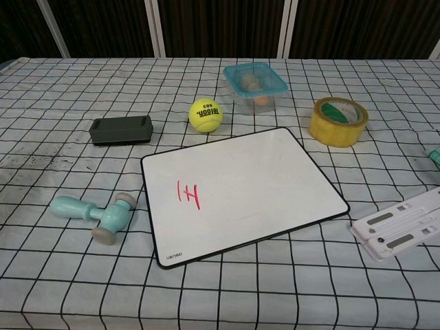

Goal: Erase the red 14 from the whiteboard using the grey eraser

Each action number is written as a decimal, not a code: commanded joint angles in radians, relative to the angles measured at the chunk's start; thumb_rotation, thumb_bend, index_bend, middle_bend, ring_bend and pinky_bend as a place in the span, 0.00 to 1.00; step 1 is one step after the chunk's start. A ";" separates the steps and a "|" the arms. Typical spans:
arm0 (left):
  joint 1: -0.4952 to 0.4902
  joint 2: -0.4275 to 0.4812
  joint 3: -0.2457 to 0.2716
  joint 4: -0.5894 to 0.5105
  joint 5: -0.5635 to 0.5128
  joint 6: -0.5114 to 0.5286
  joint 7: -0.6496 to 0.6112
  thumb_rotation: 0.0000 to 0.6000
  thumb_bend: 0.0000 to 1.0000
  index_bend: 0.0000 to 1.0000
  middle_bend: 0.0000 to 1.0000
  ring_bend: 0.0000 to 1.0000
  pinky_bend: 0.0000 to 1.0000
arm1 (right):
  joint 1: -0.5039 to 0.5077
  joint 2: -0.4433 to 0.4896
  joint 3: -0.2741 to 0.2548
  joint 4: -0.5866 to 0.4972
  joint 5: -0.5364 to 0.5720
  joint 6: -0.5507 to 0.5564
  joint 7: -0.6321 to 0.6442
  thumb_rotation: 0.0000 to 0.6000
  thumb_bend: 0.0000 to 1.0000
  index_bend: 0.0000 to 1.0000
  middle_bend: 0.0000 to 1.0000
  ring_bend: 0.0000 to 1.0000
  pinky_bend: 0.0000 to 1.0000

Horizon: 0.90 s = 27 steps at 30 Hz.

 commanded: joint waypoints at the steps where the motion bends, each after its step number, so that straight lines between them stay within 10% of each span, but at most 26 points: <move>1: -0.018 -0.002 -0.001 -0.012 -0.010 -0.034 0.031 1.00 0.11 0.00 0.05 0.00 0.01 | -0.002 0.002 0.001 -0.003 0.004 -0.001 0.003 1.00 0.06 0.05 0.06 0.18 0.21; 13: -0.154 0.032 -0.068 -0.201 -0.107 -0.211 0.267 1.00 0.11 0.00 0.05 0.00 0.02 | 0.000 0.002 0.000 -0.003 0.004 -0.006 0.002 1.00 0.06 0.05 0.06 0.18 0.21; 27: -0.414 -0.038 -0.207 -0.252 -0.547 -0.418 0.600 1.00 0.11 0.00 0.08 0.00 0.02 | 0.000 0.002 -0.001 -0.006 0.010 -0.011 -0.004 1.00 0.06 0.05 0.06 0.18 0.21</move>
